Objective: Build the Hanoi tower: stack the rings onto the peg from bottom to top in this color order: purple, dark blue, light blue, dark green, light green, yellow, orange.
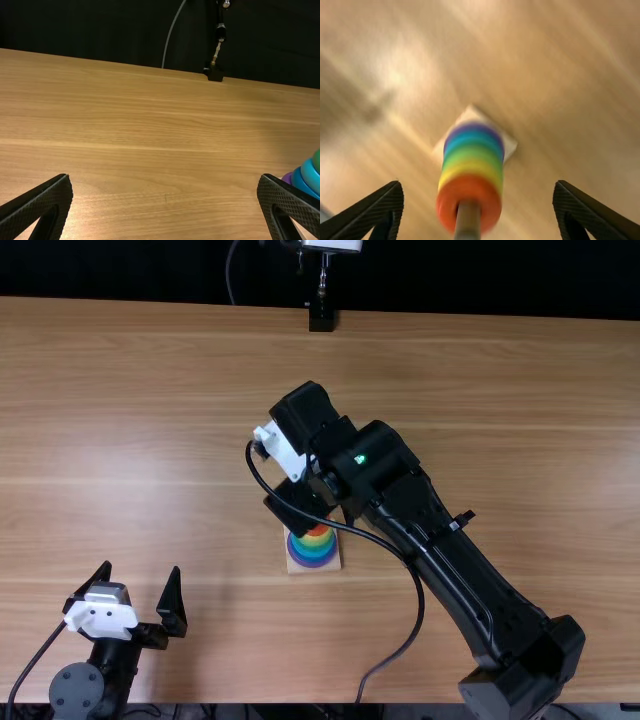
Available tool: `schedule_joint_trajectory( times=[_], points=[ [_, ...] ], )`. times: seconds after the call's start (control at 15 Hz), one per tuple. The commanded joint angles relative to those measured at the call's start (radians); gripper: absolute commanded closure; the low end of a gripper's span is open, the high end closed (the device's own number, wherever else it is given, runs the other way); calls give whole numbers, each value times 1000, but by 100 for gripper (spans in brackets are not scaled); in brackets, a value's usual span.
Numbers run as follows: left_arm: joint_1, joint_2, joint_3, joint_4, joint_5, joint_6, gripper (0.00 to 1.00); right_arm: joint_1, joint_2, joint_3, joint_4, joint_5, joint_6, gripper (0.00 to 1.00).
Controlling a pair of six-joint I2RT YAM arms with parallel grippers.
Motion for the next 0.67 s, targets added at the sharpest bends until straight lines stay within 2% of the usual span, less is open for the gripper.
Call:
schedule_joint_trajectory(
  times=[0.0, 0.13, 0.4, 0.6],
  points=[
    [10, -12, -54, -13, 5, 4, 0, -3, -7, 10, 68, 6, -5, 0],
    [10, -12, -54, -13, 5, 4, 0, -23, -72, -82, 237, 4, -7, 0],
    [10, -12, -54, -13, 5, 4, 0, -210, -446, -421, 546, -3, -10, 0],
    [10, -12, -54, -13, 5, 4, 0, -319, -708, -694, 655, -2, -12, 0]
  ],
)
